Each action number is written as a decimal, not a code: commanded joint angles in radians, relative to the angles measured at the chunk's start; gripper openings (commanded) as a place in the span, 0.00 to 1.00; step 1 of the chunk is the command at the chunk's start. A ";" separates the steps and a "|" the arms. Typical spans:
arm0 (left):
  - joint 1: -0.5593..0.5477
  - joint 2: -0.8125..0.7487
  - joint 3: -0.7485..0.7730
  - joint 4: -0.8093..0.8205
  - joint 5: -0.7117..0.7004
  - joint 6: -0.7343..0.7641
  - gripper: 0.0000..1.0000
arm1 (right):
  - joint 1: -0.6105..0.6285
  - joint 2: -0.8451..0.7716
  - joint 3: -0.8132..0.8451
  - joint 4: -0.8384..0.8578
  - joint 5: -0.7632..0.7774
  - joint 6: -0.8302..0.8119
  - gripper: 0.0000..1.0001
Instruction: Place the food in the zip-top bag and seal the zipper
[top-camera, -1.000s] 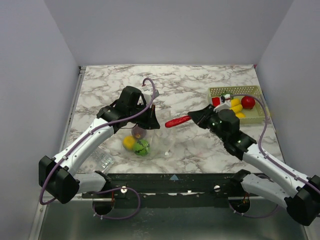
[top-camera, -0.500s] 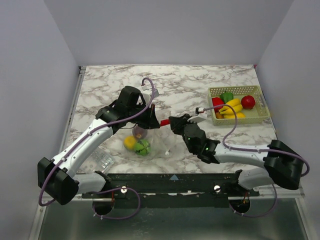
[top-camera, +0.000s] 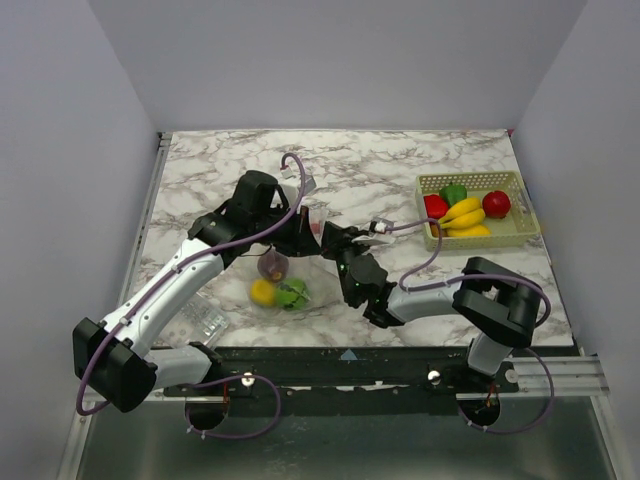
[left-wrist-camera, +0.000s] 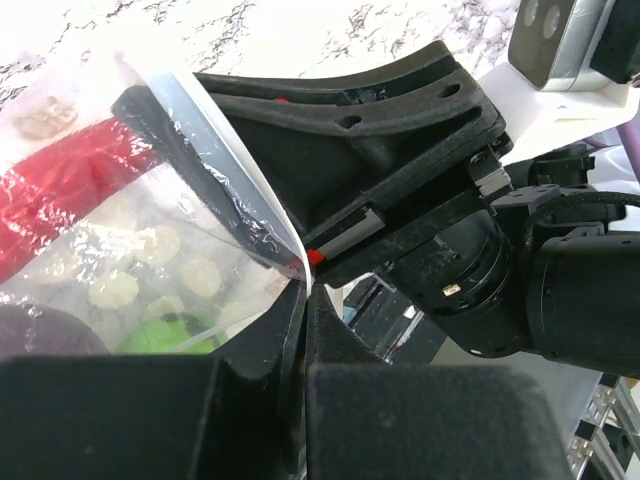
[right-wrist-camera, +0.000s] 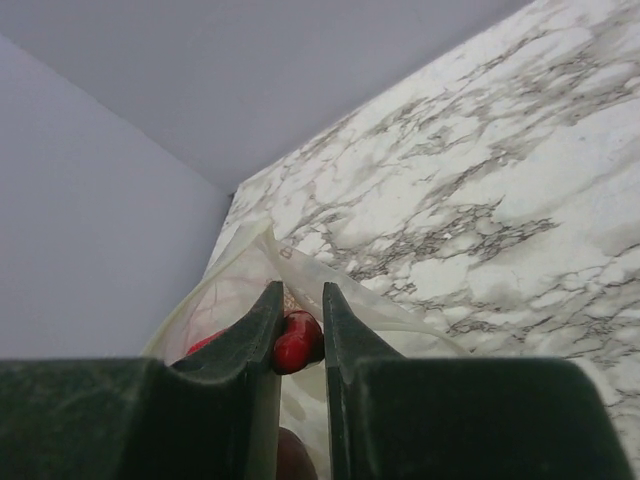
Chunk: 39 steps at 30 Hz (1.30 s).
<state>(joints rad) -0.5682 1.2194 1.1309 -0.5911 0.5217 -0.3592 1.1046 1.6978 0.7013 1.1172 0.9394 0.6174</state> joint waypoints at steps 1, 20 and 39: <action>0.015 -0.026 -0.002 0.025 0.048 -0.006 0.00 | 0.003 0.044 0.030 0.139 -0.079 -0.058 0.24; 0.039 -0.032 -0.011 0.029 0.043 -0.007 0.00 | -0.085 -0.215 0.022 -0.560 -0.245 0.038 0.53; 0.050 0.005 -0.004 0.021 0.054 -0.009 0.00 | -0.612 -0.511 0.098 -1.177 -0.626 -0.102 0.53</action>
<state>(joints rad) -0.5293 1.2255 1.1236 -0.5255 0.5434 -0.3679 0.5323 1.2163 0.7509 0.0410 0.4408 0.6083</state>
